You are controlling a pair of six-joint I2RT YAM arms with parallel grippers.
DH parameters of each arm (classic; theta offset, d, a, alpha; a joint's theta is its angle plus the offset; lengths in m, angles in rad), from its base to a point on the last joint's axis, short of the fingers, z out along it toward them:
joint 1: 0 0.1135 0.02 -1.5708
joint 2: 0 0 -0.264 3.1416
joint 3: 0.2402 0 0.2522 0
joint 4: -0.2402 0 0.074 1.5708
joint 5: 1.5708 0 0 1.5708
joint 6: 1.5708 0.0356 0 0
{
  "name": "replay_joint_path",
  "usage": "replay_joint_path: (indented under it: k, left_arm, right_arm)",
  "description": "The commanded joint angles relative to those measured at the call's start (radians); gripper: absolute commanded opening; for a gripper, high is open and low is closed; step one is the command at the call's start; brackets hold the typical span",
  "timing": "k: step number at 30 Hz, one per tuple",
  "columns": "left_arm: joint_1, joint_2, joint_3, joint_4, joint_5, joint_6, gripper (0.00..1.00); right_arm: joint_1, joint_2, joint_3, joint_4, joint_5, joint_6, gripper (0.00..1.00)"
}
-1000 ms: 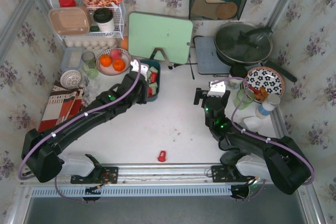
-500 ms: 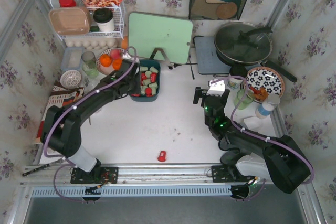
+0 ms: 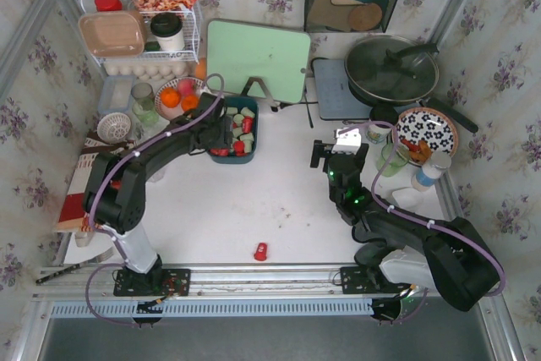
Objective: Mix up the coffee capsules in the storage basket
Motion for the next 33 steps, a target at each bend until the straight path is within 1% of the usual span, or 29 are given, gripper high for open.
replay_joint_path:
  k: [1, 3, 5, 11, 15, 19, 23, 26, 28, 31, 33]
  left_arm:
    - [0.002, -0.045, -0.032, 0.032, -0.024, -0.006, 0.69]
    - [0.002, -0.093, -0.062, 0.055, -0.021, -0.008, 0.73]
    - [0.002, -0.167, -0.089, 0.064, -0.016, -0.014, 0.75]
    - [0.0, -0.44, -0.168, 0.019, 0.001, -0.021, 0.76]
    - [-0.001, -0.612, -0.207, -0.08, 0.03, -0.031, 0.75]
    - [-0.001, -0.768, -0.205, -0.254, 0.127, -0.03, 0.75]
    - [-0.001, -0.891, -0.212, -0.395, 0.165, 0.04, 0.76]
    - [-0.001, -0.953, -0.24, -0.45, 0.154, 0.087, 0.77]
    - [-0.001, -0.989, -0.271, -0.457, 0.136, 0.12, 0.77]
    - [-0.001, -1.025, -0.318, -0.439, 0.101, 0.129, 0.77]
    - [0.0, -1.035, -0.334, -0.418, 0.12, 0.131, 0.77]
  right_arm:
    - [0.001, 0.0, 0.011, 0.014, -0.008, 0.014, 1.0]
    - [0.001, 0.001, 0.013, 0.01, -0.013, 0.015, 1.0]
    - [0.002, 0.0, 0.014, 0.007, -0.017, 0.016, 1.0]
    - [0.002, -0.003, 0.022, -0.011, -0.043, 0.023, 1.0]
    - [0.001, 0.002, 0.032, -0.024, -0.084, 0.032, 1.0]
    - [0.002, 0.014, 0.067, -0.081, -0.14, 0.055, 1.0]
    - [0.006, 0.022, 0.088, -0.174, -0.195, 0.098, 1.0]
    - [0.028, 0.017, 0.095, -0.25, -0.258, 0.107, 0.98]
    - [0.05, 0.009, 0.091, -0.267, -0.304, 0.071, 0.98]
    - [0.081, 0.001, 0.102, -0.3, -0.356, 0.01, 0.96]
    - [0.092, 0.001, 0.139, -0.36, -0.401, -0.01, 0.94]
